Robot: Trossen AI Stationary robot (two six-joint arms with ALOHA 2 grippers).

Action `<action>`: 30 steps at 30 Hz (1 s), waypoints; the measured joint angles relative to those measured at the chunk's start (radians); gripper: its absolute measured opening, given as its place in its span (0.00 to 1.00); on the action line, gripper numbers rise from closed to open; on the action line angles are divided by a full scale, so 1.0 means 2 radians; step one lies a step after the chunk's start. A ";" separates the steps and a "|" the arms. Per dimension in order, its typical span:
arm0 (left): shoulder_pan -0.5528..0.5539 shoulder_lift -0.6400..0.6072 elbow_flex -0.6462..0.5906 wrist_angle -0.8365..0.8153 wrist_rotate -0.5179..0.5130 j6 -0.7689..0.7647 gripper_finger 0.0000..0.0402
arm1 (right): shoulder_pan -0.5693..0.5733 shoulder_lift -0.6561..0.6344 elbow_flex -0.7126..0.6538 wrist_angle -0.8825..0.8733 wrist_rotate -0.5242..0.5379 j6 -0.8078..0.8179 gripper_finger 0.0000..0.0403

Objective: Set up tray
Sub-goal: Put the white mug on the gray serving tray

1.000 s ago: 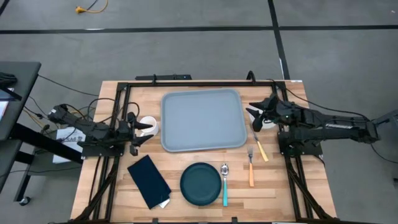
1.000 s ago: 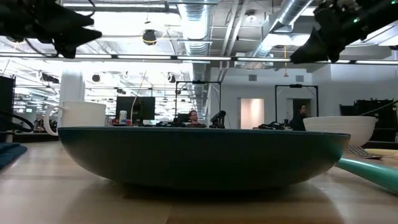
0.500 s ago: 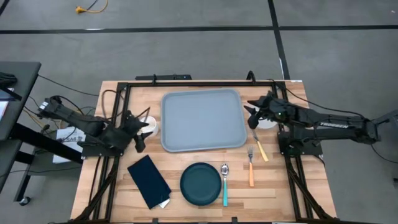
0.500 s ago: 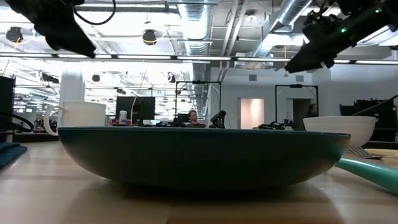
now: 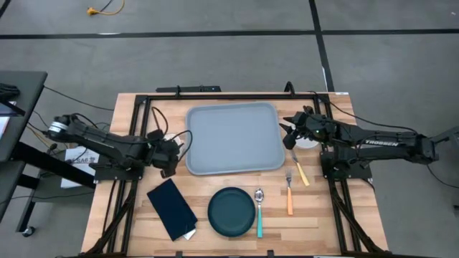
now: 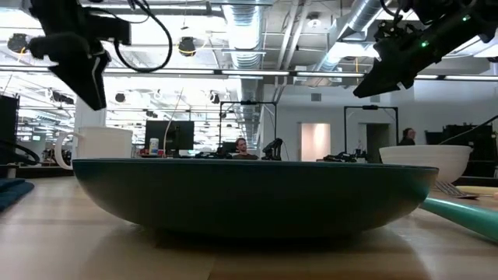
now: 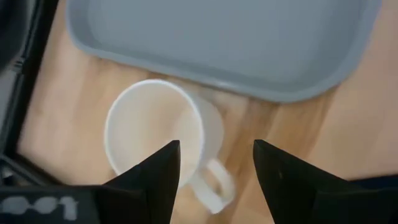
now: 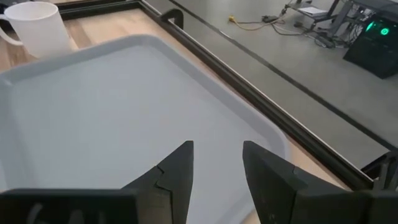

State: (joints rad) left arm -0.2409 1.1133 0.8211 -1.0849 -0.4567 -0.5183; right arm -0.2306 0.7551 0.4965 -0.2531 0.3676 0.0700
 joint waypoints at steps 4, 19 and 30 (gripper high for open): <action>0.011 0.005 0.000 -0.013 -0.009 0.010 0.48 | 0.000 0.000 0.000 0.000 -0.001 0.000 0.33; 0.028 0.037 0.000 -0.015 0.013 0.007 0.48 | 0.000 0.000 0.000 0.000 -0.001 0.000 0.33; 0.029 0.079 -0.001 -0.012 0.017 0.012 0.48 | 0.000 0.000 0.000 0.000 -0.002 0.000 0.33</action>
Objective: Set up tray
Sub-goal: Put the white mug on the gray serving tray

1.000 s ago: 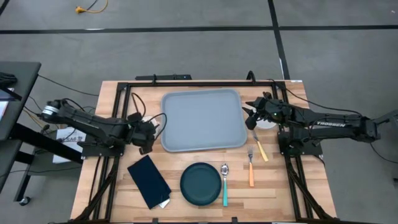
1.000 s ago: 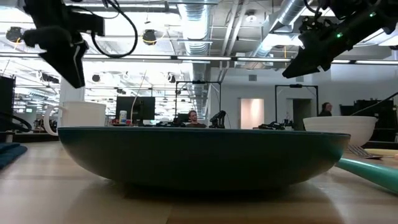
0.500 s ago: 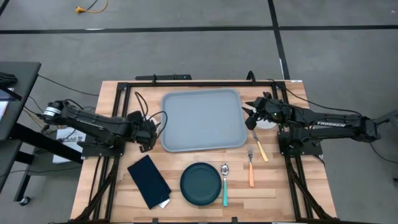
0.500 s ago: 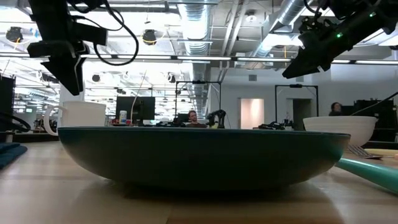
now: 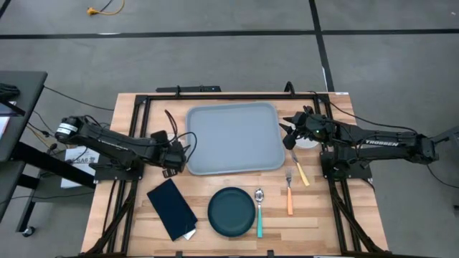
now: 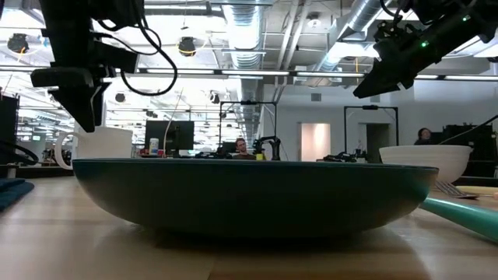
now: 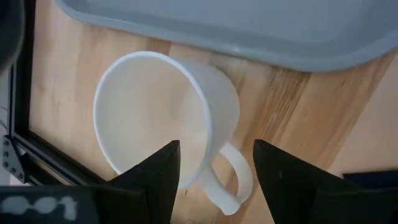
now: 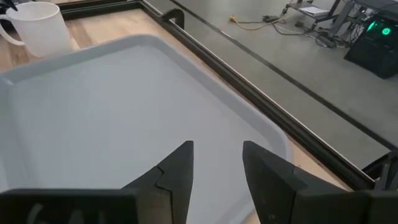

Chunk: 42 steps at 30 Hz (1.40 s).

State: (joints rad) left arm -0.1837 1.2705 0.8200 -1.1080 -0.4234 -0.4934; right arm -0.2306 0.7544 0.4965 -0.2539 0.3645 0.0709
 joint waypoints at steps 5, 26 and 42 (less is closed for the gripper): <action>0.000 0.009 0.000 0.000 0.000 0.000 0.48 | 0.000 0.000 0.000 0.000 0.000 0.004 0.33; 0.040 0.013 -0.003 0.000 0.013 0.016 0.37 | 0.001 0.000 0.000 -0.001 0.000 0.004 0.33; 0.041 0.013 -0.003 0.001 0.026 0.019 0.15 | 0.001 0.000 0.000 0.000 0.000 0.005 0.33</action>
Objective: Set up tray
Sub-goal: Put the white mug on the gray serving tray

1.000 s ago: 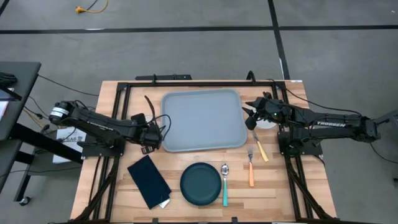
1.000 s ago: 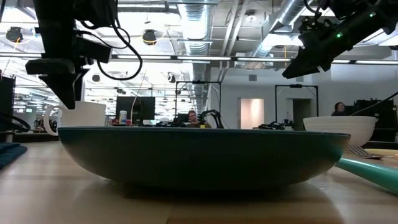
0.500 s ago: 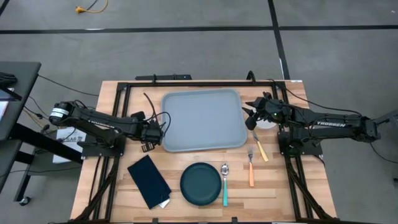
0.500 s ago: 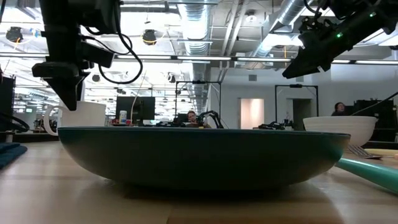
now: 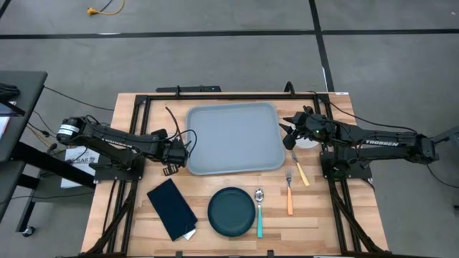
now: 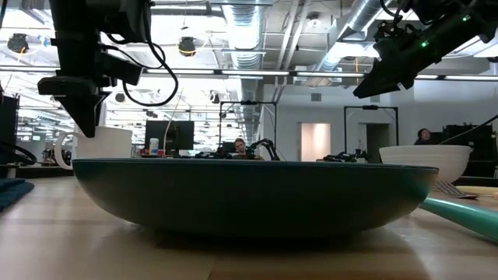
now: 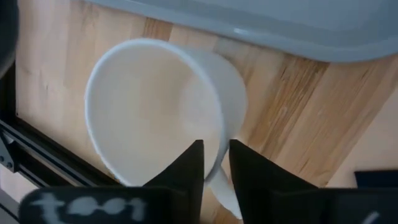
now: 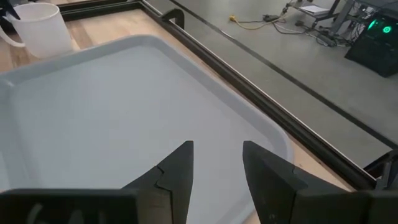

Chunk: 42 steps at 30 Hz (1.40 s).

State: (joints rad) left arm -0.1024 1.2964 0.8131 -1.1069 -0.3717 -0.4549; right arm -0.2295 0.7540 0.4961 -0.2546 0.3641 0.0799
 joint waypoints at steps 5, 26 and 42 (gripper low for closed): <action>0.000 0.000 0.000 0.000 0.001 0.000 0.06 | 0.000 0.000 0.000 0.000 0.000 0.000 0.33; 0.000 0.000 0.006 -0.002 -0.030 0.085 0.01 | 0.000 0.000 0.000 0.000 0.000 0.000 0.33; 0.013 0.000 0.135 0.006 -0.085 0.417 0.01 | 0.000 0.000 0.000 0.000 0.000 -0.005 0.33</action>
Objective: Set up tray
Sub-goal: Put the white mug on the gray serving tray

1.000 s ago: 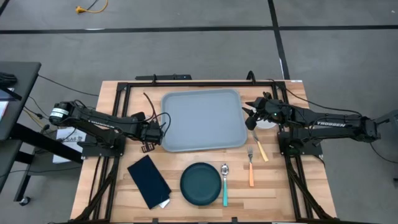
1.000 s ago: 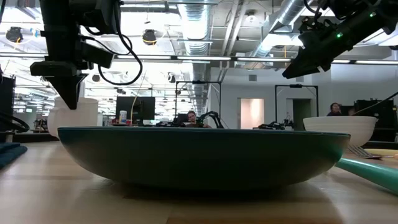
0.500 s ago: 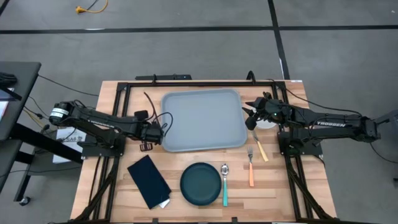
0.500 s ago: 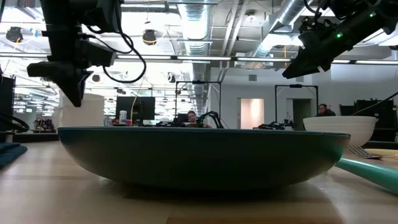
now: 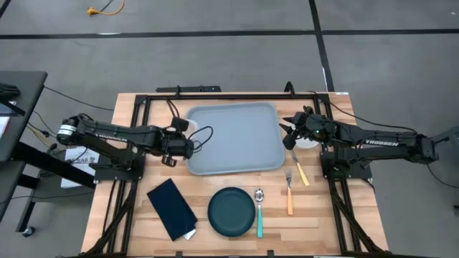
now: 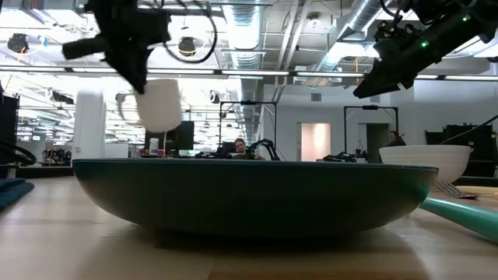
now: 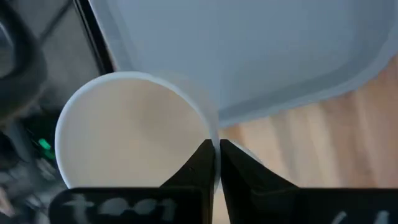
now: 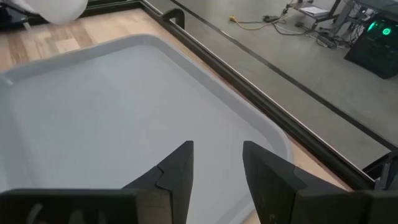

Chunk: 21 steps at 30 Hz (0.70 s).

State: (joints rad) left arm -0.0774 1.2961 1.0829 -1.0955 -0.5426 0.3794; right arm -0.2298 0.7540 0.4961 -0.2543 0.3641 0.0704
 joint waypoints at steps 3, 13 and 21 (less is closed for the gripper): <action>0.023 0.000 0.014 0.021 0.002 0.088 0.01 | 0.000 0.000 0.000 -0.001 0.000 0.000 0.33; 0.170 0.000 0.016 0.121 0.146 0.358 0.01 | 0.000 0.000 0.000 -0.042 0.000 0.000 0.33; 0.308 0.000 0.016 0.126 0.234 0.433 0.01 | 0.000 0.000 0.000 -0.047 0.000 0.000 0.33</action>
State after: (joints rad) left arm 0.5396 1.2961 1.1152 -0.8441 -0.0748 1.2462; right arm -0.2298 0.7544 0.4953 -0.3481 0.3641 0.0708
